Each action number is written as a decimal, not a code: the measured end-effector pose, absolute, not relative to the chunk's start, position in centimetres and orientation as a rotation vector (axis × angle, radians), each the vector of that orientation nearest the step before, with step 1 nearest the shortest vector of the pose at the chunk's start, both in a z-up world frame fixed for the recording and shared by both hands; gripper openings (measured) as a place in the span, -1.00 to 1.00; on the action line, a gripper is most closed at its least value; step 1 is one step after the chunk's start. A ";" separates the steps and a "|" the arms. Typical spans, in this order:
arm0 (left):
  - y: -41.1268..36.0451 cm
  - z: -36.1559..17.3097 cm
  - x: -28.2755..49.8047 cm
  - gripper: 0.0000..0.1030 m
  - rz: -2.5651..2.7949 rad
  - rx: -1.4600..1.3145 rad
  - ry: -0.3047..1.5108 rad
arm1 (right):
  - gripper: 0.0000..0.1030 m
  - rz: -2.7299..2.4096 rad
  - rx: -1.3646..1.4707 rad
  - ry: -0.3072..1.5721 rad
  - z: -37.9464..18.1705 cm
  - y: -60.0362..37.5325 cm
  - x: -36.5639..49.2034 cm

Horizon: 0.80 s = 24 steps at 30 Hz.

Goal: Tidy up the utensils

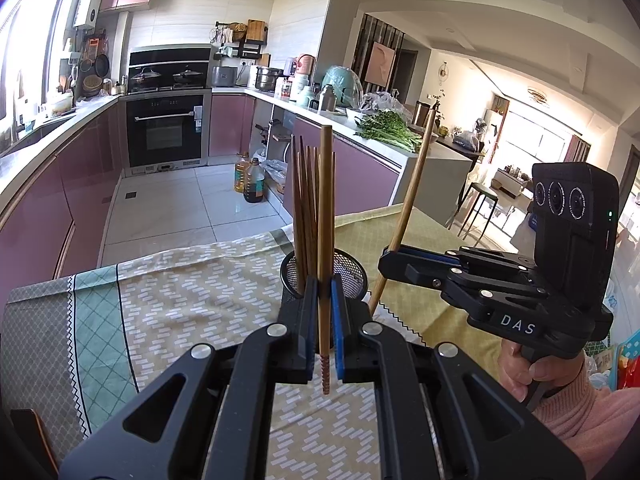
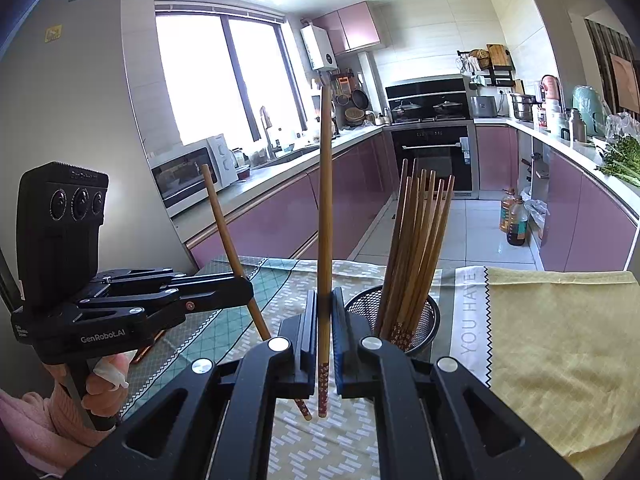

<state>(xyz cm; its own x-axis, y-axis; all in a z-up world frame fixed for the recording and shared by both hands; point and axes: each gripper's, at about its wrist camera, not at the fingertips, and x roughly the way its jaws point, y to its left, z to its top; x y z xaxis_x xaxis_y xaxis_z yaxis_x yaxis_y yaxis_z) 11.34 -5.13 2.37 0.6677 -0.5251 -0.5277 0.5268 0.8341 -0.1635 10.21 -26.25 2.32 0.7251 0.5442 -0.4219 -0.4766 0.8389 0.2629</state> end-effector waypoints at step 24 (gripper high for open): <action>-5.3 3.2 11.5 -0.86 -0.606 0.014 0.579 | -0.89 0.571 0.144 0.494 2.9 -26.1 10.6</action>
